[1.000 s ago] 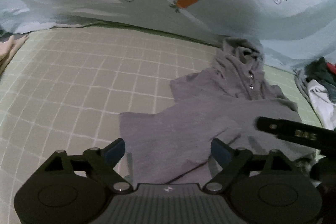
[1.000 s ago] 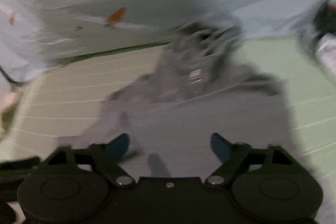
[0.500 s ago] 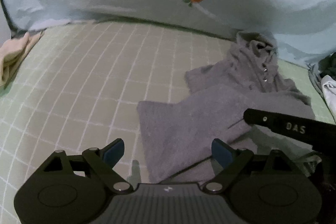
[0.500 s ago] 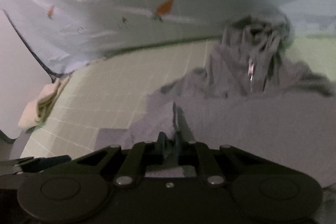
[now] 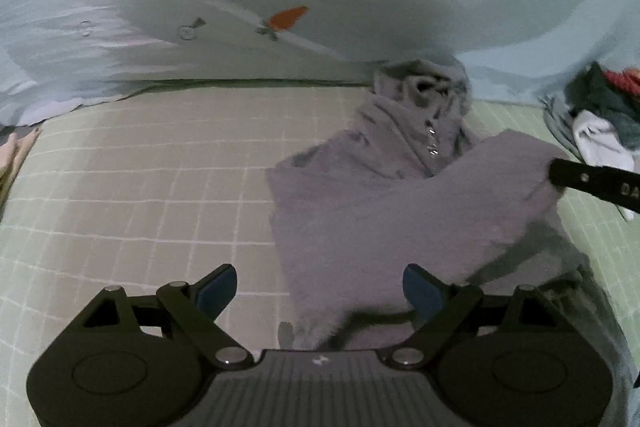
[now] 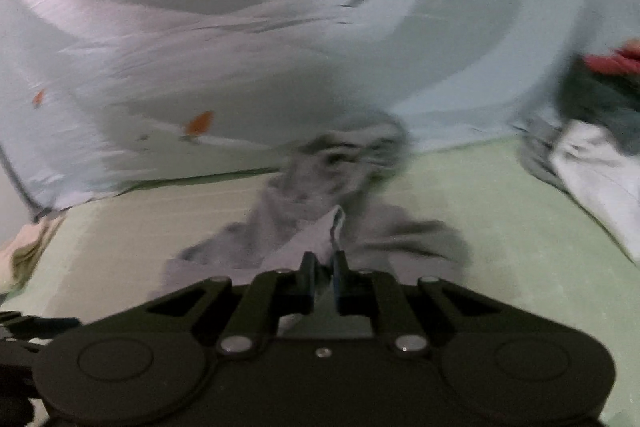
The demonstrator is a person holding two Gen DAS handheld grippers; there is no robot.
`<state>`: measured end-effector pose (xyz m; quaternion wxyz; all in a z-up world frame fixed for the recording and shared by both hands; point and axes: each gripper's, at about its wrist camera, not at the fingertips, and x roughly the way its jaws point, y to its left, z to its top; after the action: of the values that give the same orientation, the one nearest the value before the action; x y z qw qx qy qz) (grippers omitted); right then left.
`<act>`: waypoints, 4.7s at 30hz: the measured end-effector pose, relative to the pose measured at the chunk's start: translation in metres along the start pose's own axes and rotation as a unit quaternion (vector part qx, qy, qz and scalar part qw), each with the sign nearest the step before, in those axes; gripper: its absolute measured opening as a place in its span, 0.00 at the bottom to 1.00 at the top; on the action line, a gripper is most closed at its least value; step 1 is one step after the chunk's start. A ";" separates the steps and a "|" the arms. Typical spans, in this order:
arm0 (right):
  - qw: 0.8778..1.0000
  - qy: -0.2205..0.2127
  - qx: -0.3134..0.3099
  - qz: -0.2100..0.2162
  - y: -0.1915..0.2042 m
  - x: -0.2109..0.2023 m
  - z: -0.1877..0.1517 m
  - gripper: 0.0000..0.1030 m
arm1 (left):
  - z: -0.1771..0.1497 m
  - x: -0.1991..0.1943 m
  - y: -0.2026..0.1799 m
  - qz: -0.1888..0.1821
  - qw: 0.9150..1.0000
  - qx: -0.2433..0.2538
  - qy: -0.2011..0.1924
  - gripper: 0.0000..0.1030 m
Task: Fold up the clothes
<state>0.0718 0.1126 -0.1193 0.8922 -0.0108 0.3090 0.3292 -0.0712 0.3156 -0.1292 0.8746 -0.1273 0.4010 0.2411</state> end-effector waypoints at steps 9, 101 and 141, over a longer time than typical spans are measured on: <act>0.995 0.020 0.062 -0.075 -0.060 -0.003 -0.025 0.09 | -0.006 0.010 0.002 0.008 1.000 0.015 0.022 0.88; 0.971 0.128 -0.019 -0.202 -0.096 0.241 0.086 0.81 | 0.171 0.236 -0.049 0.075 0.984 0.162 -0.023 1.00; 0.961 -0.095 -0.093 -0.243 -0.073 0.009 0.074 0.88 | 0.109 -0.004 -0.012 0.118 0.972 -0.082 -0.188 1.00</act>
<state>0.1602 0.0771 -0.0778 0.9655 -0.1370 0.1794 0.1295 0.0023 0.3496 -0.0556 0.8862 -0.1029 0.2206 0.3943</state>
